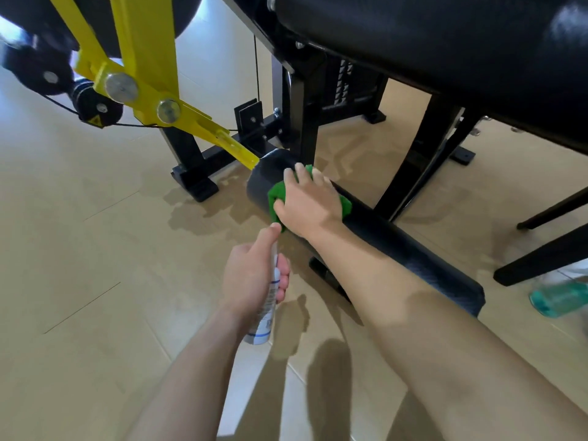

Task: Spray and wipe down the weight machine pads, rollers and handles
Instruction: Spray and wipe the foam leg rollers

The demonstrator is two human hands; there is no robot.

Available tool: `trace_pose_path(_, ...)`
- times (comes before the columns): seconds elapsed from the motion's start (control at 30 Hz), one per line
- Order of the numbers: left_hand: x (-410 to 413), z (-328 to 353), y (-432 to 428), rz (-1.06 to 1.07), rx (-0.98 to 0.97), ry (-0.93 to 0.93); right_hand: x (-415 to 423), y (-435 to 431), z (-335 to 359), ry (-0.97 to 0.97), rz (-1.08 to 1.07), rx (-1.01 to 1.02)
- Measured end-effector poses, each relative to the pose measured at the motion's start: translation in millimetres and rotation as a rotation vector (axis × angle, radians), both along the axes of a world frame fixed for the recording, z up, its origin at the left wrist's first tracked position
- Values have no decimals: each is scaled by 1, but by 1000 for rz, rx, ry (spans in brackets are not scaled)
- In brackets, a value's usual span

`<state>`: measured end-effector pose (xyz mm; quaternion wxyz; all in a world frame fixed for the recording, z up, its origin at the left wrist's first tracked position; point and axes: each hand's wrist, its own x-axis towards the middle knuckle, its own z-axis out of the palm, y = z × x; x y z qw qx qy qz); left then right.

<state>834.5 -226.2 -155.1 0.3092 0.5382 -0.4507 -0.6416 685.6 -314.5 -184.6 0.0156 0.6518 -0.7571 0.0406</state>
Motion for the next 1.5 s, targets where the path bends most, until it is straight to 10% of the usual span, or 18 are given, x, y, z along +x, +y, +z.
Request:
trace_pose_path(0.37, 41, 4, 5, -73, -13, -33, -79, 183, -15, 197, -38, -39)
trace_pose_path(0.83, 26, -5, -13, -34, 22, 4, 15, -49, 2, 35, 173, -60)
trace_pose_path(1.2, -25, -22, -4, -236, 13, -61, -92, 201, -19, 99, 75, -62)
trace_pose_path(1.5, -67, -28, 30, -399, 61, -78, -117, 247, -27, -36, -72, -241)
